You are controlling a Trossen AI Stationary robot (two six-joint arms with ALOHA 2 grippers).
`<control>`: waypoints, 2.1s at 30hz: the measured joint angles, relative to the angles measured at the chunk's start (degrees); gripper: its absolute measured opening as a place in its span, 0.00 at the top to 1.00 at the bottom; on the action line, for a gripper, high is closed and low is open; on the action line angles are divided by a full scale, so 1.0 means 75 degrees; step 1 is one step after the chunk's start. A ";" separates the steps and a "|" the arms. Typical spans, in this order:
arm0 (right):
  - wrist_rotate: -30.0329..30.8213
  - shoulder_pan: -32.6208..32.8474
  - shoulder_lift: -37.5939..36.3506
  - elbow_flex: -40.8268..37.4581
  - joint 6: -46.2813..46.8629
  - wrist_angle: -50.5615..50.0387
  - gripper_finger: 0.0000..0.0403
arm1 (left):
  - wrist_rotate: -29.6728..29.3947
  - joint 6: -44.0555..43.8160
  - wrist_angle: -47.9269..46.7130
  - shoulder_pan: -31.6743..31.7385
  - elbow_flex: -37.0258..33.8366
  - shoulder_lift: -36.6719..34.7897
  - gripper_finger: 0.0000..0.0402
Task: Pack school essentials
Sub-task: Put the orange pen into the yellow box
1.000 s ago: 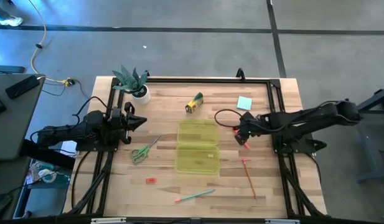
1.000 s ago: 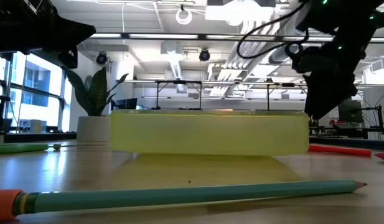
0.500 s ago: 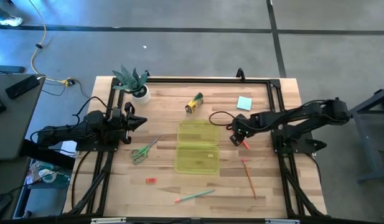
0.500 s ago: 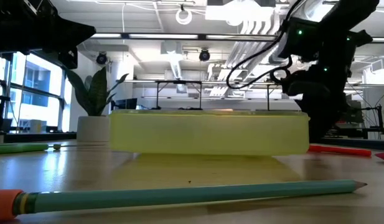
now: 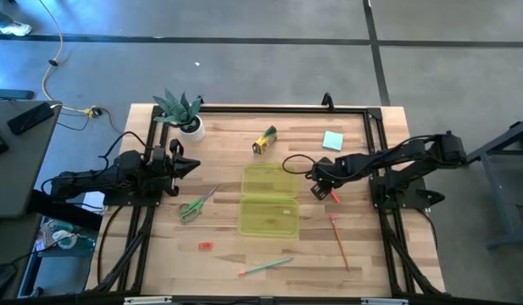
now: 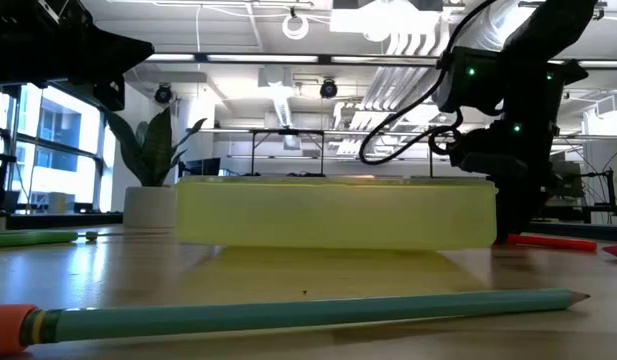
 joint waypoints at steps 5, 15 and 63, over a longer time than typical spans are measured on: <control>-0.0051 0.0000 0.0012 -0.0006 0.0026 0.0041 0.78 | 0.0000 -0.0009 -0.0058 0.0000 0.0000 0.0000 0.99; 0.0052 0.0026 0.0094 0.0485 -0.0145 -0.0545 0.95 | 0.0000 0.0000 -0.0175 0.0000 0.0000 0.0001 0.99; 0.0131 0.2012 0.2964 0.3325 -0.4638 0.3648 0.94 | -0.1133 0.0211 -0.1216 0.0000 0.0000 0.0001 0.99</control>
